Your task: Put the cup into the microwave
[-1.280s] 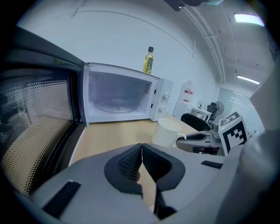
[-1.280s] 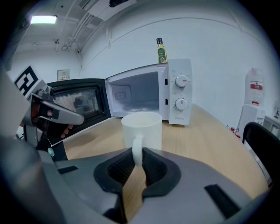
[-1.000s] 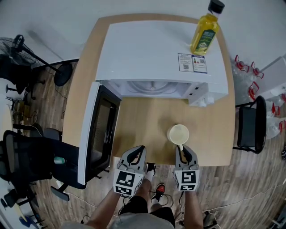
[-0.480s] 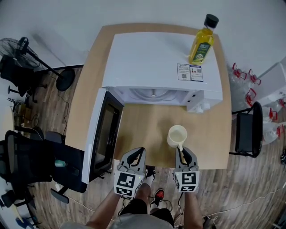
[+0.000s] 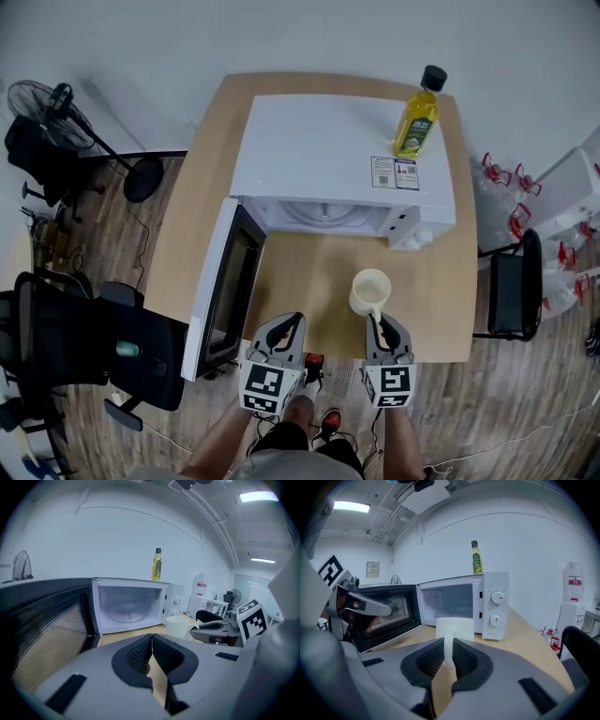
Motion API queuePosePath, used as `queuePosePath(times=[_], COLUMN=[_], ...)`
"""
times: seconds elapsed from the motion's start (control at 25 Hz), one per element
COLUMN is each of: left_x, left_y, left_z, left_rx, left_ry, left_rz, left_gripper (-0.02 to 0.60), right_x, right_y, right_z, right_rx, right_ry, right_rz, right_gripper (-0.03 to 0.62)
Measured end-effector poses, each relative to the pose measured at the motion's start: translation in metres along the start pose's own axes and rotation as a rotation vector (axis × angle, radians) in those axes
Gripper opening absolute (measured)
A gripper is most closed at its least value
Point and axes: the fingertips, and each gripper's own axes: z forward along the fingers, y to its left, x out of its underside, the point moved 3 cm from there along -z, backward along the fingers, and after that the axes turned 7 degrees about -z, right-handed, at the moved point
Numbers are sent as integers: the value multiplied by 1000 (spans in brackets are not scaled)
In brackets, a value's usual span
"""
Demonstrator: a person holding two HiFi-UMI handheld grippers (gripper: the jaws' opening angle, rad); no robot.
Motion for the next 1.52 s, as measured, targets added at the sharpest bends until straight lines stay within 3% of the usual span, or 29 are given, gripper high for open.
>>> queuePosePath(times=[0.72, 1.0, 1.52], left_x=[-69, -80, -81], left_y=[5, 17, 38], left_z=[-28, -28, -3], left_rx=[-7, -9, -55], left_ry=[-136, -150, -143], left_rz=[23, 33, 7], left_gripper=[25, 25, 25], right_x=[-89, -114, -115], right_y=[12, 16, 14], right_z=[-15, -2, 47], right_rx=[20, 29, -12], right_ry=[-136, -193, -222], right_rz=[-50, -69, -90], right_gripper=[51, 51, 51])
